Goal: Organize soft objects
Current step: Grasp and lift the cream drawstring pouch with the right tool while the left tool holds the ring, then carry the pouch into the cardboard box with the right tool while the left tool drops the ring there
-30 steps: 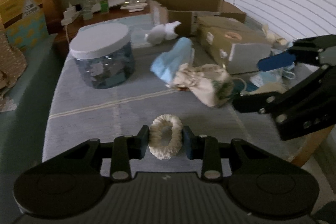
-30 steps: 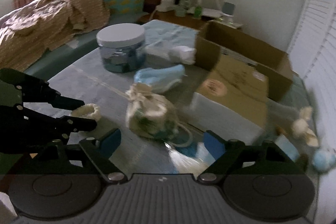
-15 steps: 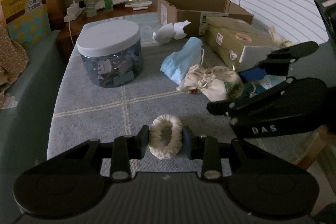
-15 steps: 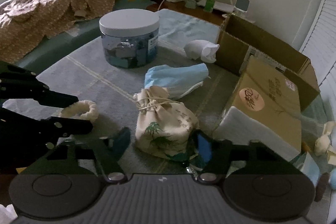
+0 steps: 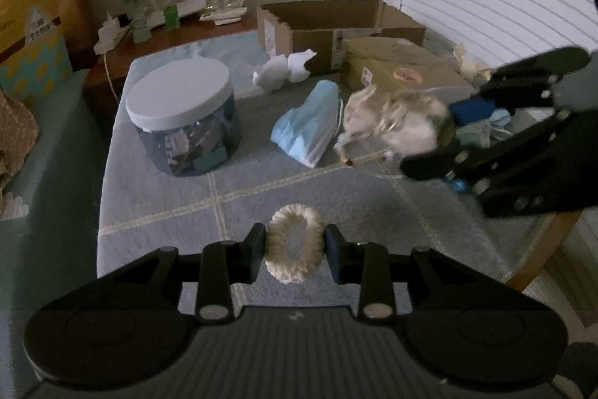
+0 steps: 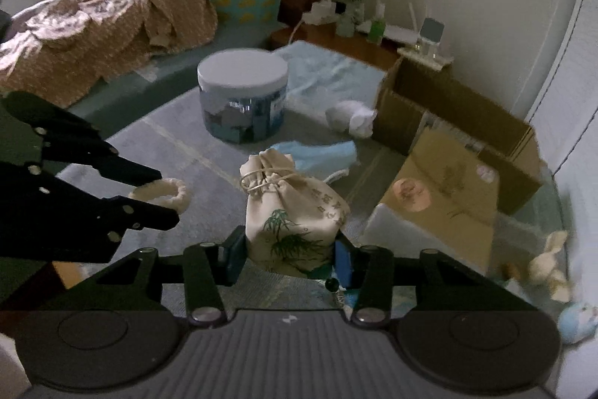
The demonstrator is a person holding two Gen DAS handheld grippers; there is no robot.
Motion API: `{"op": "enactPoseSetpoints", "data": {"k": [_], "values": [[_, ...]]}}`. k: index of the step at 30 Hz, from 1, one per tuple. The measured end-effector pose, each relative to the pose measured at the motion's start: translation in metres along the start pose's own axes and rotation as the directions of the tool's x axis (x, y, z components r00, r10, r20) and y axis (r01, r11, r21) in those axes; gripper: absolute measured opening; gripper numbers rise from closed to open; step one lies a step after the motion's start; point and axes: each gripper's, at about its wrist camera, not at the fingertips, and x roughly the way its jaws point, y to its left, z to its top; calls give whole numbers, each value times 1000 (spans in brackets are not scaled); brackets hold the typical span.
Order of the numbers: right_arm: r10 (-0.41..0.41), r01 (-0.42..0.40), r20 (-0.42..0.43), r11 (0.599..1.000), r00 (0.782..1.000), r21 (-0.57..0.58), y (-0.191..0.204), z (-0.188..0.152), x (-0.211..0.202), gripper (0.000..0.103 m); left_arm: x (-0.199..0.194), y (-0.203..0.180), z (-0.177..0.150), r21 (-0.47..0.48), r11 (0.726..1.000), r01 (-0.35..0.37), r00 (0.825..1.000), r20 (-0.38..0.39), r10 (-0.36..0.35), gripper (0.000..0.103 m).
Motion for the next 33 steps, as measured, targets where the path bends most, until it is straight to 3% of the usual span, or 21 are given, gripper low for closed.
{"op": "enactPoseSetpoints", "data": {"k": [5, 14, 22, 30, 33], "values": [[-16, 16, 41, 1000, 999, 16, -19, 11, -25, 52, -5, -1, 9, 21, 1000, 15, 1000, 10, -15, 33], [-122, 116, 116, 992, 986, 58, -77, 43, -44, 52, -8, -10, 29, 49, 998, 49, 998, 46, -52, 33], [-172, 165, 149, 985, 974, 55, -141, 91, -25, 52, 1, -13, 42, 39, 997, 64, 996, 54, -66, 33], [-159, 152, 194, 987, 968, 52, -188, 138, -3, 52, 14, -9, 52, 10, 999, 42, 998, 47, -43, 33], [-147, 140, 182, 989, 972, 53, -201, 142, 13, 52, 18, -7, 54, 5, 999, 37, 999, 38, -37, 33]]}}
